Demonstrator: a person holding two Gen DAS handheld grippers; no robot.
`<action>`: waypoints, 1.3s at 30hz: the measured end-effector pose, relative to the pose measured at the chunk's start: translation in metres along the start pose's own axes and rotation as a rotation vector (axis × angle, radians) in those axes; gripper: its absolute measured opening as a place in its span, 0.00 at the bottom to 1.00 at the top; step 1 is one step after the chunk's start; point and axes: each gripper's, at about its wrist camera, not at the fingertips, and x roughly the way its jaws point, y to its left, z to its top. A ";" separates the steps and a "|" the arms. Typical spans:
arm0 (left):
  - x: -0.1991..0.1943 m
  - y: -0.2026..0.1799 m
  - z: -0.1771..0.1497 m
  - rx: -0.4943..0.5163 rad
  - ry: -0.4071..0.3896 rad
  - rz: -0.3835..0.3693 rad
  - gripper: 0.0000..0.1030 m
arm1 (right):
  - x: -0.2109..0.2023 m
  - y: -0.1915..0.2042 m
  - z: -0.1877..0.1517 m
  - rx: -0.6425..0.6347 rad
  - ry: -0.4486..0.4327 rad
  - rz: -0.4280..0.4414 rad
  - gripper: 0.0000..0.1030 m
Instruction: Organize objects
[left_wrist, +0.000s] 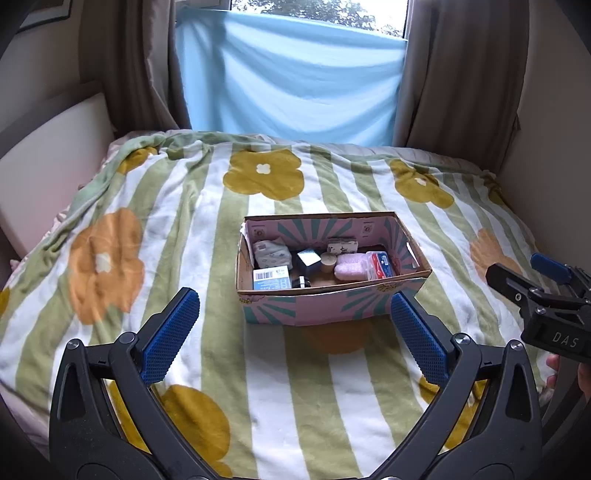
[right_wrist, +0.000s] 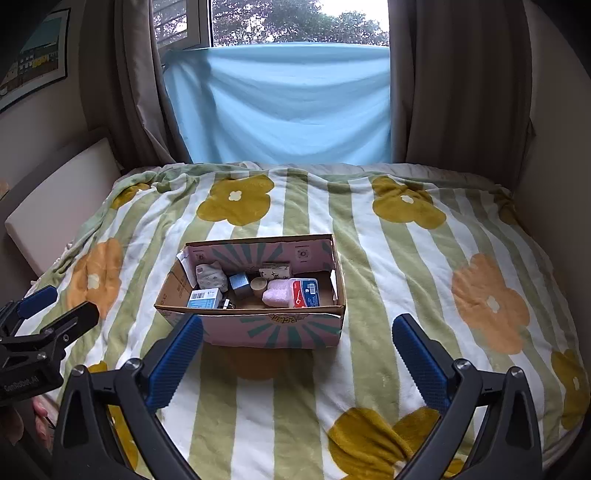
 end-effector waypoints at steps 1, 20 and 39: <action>0.000 0.000 0.000 0.000 0.002 0.000 1.00 | -0.002 0.000 0.001 0.000 -0.009 -0.005 0.99; 0.002 -0.006 0.000 0.020 0.002 -0.002 1.00 | -0.006 0.007 0.006 0.000 -0.026 -0.004 0.99; 0.005 -0.013 -0.002 0.062 0.000 0.034 1.00 | 0.000 0.008 0.004 0.002 -0.017 0.007 0.99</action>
